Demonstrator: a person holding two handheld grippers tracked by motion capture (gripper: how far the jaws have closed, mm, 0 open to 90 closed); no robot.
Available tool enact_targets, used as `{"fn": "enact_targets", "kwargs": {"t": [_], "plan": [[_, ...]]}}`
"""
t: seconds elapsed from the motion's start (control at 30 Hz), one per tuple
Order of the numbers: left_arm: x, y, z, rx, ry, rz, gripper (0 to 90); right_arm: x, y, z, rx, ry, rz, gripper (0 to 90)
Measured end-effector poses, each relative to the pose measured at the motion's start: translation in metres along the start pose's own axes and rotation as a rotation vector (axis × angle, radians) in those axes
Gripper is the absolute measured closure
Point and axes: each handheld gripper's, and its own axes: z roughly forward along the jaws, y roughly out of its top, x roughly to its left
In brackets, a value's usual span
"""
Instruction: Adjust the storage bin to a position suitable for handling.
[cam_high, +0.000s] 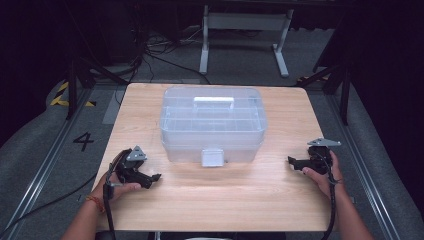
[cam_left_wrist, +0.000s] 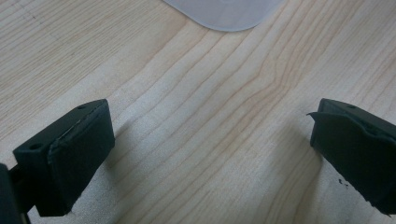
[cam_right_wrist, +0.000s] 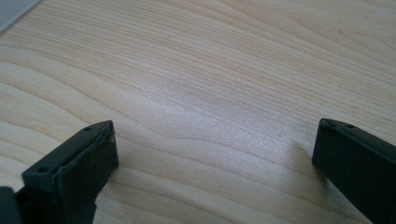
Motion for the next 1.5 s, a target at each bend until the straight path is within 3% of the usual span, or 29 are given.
{"fn": "enact_targets", "kwargs": {"t": [0.43, 0.53, 0.73, 0.8, 0.9, 1.3, 1.5], "plan": [[0.001, 0.001, 0.0, 0.002, 0.003, 0.009, 0.3, 0.0, 0.0, 0.0, 0.0, 0.006, -0.002, 0.6], [0.0, 0.0, 0.001, -0.002, 0.001, -0.005, 0.4, -0.001, 0.0, -0.001, -0.002, 0.013, -0.013, 1.5], [0.0, 0.0, 0.0, -0.003, 0.002, -0.004, 0.6, -0.004, -0.002, -0.005, -0.01, 0.021, -0.006, 9.4], [0.0, 0.0, 0.0, -0.003, 0.001, -0.004, 0.6, -0.005, -0.002, -0.008, -0.015, 0.021, -0.004, 19.2], [0.0, 0.0, 0.0, -0.006, -0.002, -0.002, 0.6, -0.006, -0.002, -0.011, -0.024, 0.066, 0.005, 21.6], [0.0, 0.0, 0.0, -0.003, 0.0, -0.003, 0.6, 0.012, 0.01, -0.034, -0.094, 0.061, -0.096, 28.8], [0.0, 0.0, 0.0, -0.003, -0.001, -0.004, 0.6, 0.021, 0.015, -0.047, -0.145, 0.086, -0.137, 32.1]]}}
